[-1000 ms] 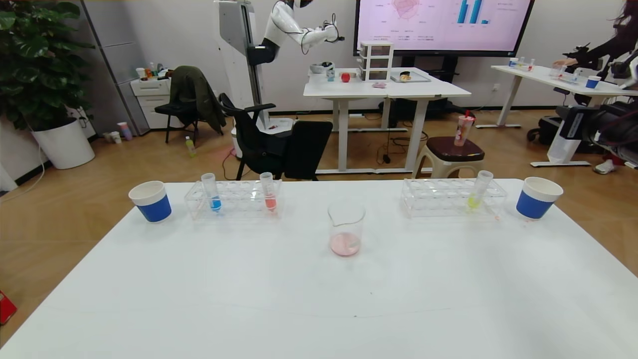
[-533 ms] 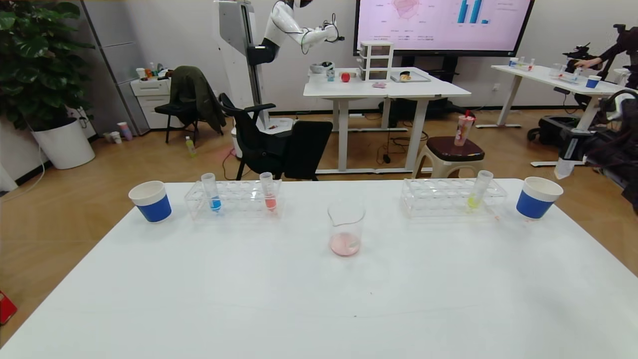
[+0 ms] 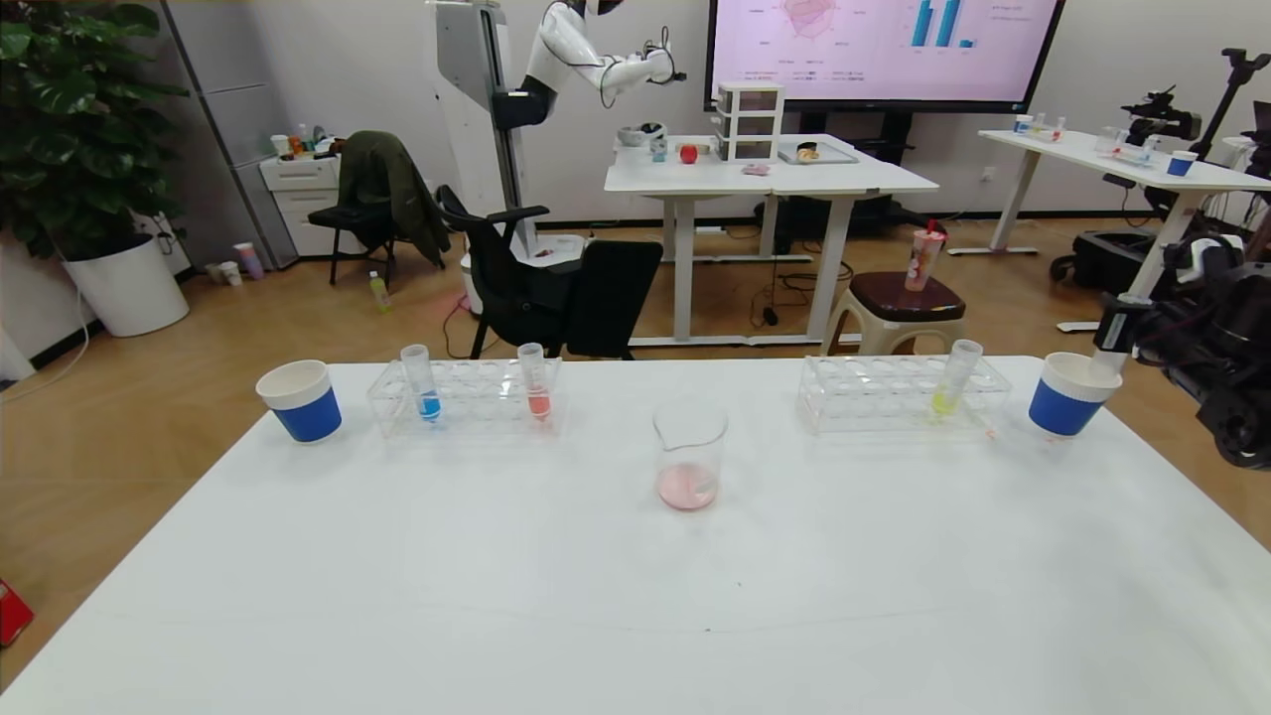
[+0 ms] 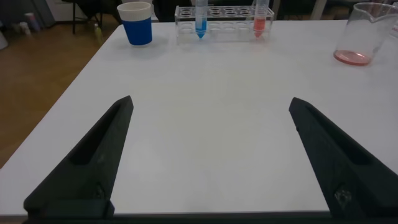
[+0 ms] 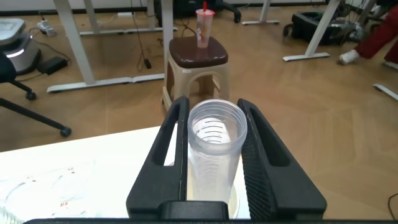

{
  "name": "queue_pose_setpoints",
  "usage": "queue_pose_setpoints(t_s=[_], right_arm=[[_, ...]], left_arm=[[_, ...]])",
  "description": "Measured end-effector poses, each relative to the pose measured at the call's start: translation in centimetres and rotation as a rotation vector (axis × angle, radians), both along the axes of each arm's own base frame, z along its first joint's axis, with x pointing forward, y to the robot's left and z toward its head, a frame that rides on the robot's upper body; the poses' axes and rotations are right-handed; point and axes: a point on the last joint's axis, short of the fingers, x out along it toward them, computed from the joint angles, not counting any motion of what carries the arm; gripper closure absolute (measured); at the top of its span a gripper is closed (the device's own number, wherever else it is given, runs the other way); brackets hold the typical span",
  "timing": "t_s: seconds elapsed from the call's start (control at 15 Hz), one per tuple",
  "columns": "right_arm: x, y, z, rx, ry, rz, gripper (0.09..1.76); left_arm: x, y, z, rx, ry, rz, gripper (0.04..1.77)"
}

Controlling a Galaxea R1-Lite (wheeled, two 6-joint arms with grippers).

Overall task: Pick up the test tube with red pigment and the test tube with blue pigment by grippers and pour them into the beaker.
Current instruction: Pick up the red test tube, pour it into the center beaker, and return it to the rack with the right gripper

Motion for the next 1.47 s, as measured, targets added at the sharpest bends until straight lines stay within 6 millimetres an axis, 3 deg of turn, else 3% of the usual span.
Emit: queue_pose_setpoints(t_s=[0.47,0.53,0.67,0.73,0.8,1.0,1.2,1.47], right_arm=[[0.0,0.0,-2.1,0.07,0.025,-0.003,1.3],[0.0,0.0,-2.1,0.069,0.007,-0.002,1.13],[0.1,0.1,-2.1,0.063,0.0,-0.002,0.42],[0.2,0.3,-2.1,0.06,-0.007,0.001,0.18],[0.2,0.4,-2.0,0.053,-0.014,0.002,0.11],[0.1,0.5,-2.0,0.041,-0.012,0.005,0.11],[0.0,1.7,-0.5,0.031,-0.043,0.032,0.11],[-1.3,6.7,4.0,0.014,-0.123,0.145,0.11]], left_arm=[[0.0,0.0,0.0,0.0,0.0,0.0,0.06],[0.0,0.0,0.0,0.0,0.0,0.0,0.06],[0.0,0.0,0.0,0.0,0.0,0.0,0.06],[0.0,0.0,0.0,0.0,0.0,0.0,0.06],[0.0,0.0,0.0,0.0,0.0,-0.001,0.06],[0.0,0.0,0.0,0.0,0.0,0.0,0.06],[0.0,0.0,0.0,0.0,0.0,0.0,0.06],[0.0,0.0,0.0,0.0,0.0,0.0,0.06]])
